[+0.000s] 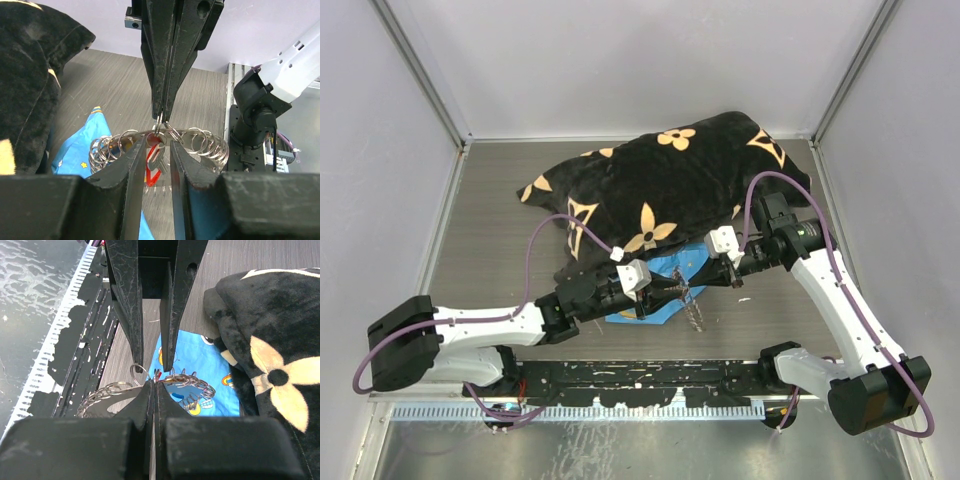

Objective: Remove the keys from the keyring
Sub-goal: Remove the key from the keyring.

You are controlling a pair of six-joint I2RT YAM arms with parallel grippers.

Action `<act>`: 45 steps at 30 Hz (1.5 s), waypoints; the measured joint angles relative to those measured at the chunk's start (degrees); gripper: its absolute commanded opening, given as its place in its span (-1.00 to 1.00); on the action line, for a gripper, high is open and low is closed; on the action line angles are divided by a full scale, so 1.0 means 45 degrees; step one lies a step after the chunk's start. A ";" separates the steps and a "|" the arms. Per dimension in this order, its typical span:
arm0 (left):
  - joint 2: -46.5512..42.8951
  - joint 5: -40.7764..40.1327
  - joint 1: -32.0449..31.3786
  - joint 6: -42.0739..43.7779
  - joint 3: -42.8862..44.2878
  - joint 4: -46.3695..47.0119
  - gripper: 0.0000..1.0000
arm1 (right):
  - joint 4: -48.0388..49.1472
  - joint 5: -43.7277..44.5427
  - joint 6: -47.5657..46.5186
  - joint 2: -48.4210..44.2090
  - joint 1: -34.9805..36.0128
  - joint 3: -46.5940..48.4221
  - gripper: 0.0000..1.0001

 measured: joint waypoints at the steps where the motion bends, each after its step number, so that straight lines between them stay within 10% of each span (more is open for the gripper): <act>1: 0.0019 -0.0015 -0.0024 0.0000 0.0005 0.0010 -0.44 | 0.0000 0.0000 0.0005 0.0000 0.0000 -0.0015 -0.99; 45: 0.0311 -0.0835 -0.0461 0.0107 0.1049 -0.1205 -0.69 | 0.0049 0.0015 0.0039 -0.0136 0.0000 -0.0160 -0.99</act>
